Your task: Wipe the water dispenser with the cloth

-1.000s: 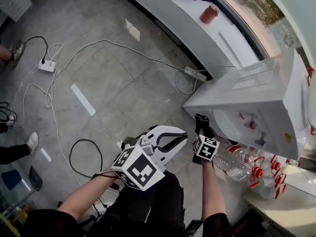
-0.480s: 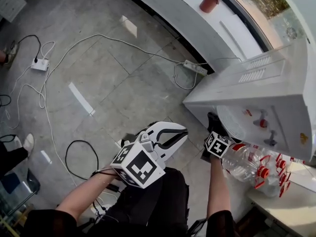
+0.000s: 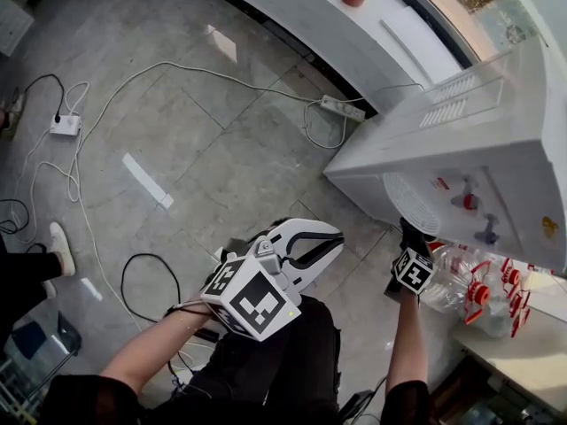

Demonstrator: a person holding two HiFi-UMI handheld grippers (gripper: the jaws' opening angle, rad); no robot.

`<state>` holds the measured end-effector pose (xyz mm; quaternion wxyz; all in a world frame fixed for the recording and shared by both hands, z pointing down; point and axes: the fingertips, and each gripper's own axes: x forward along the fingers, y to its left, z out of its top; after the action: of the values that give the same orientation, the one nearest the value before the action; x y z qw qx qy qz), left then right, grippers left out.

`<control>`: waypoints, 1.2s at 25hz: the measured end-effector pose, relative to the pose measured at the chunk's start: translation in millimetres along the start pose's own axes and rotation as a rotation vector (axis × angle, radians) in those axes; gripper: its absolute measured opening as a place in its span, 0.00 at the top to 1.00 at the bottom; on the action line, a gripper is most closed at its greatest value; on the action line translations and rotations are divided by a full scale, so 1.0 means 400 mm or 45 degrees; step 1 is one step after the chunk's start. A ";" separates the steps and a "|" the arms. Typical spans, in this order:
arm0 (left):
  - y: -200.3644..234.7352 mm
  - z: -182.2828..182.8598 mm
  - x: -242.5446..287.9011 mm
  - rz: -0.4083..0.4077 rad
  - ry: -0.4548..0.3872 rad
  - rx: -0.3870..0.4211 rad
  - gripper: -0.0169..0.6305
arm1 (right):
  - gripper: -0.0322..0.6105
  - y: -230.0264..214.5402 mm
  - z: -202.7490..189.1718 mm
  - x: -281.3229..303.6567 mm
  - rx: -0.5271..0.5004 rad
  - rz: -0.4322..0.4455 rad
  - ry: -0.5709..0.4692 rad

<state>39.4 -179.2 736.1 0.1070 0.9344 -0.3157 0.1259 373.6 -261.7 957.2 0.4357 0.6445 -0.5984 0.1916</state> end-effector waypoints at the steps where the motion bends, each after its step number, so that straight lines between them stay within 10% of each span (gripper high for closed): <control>1: 0.000 -0.003 0.001 -0.002 0.004 0.000 0.94 | 0.79 -0.007 -0.007 -0.002 0.005 -0.007 0.004; 20: 0.052 -0.090 -0.039 0.058 0.076 0.022 0.94 | 0.79 0.564 0.059 0.123 -0.198 0.373 -0.047; 30: 0.049 -0.172 -0.036 0.053 0.126 0.014 0.94 | 0.79 0.432 -0.001 0.215 -0.294 0.309 0.095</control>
<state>4.9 -167.2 799.1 0.1145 0.9209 -0.3285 0.1758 229.7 -296.7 1081.1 0.5024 0.5055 -0.6734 0.1964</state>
